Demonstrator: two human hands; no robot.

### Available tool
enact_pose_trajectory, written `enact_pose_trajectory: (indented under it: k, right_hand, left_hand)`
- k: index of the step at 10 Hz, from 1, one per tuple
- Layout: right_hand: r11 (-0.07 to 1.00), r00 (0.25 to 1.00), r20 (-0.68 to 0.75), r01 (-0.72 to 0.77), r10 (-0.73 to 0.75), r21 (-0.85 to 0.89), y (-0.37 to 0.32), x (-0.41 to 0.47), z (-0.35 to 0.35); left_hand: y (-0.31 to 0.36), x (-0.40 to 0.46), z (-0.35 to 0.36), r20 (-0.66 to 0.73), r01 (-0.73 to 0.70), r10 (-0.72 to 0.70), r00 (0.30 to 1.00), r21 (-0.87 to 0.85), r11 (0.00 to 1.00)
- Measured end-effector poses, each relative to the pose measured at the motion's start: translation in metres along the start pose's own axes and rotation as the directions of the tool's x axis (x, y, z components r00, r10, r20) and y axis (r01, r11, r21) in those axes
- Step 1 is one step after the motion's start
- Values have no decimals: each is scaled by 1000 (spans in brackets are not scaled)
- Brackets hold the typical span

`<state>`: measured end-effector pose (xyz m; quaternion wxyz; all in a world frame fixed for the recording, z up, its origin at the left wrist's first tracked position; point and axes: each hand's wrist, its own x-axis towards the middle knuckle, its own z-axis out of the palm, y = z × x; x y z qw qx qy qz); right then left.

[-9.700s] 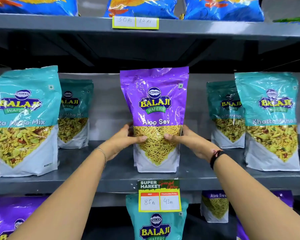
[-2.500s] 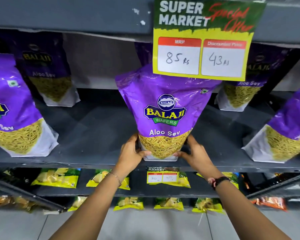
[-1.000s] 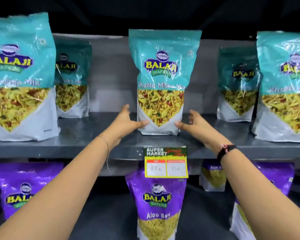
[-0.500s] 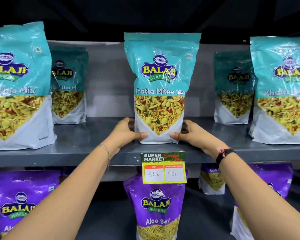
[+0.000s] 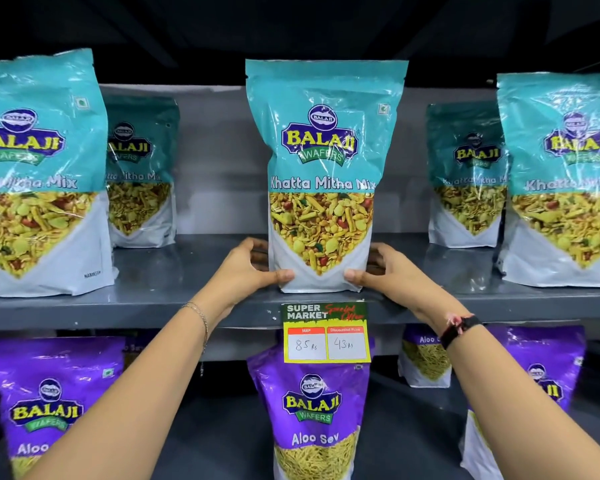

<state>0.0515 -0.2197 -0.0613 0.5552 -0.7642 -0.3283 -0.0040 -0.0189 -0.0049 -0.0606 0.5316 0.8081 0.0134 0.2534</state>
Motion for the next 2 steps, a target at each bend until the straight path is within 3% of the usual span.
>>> enact_pose_trajectory:
  k: [2]
  right_hand:
    - [1000,1000,8,9,-9,-9,2,1,-1]
  left_hand:
    - [-1,-1,0,26,-25,26,999,-3,1000]
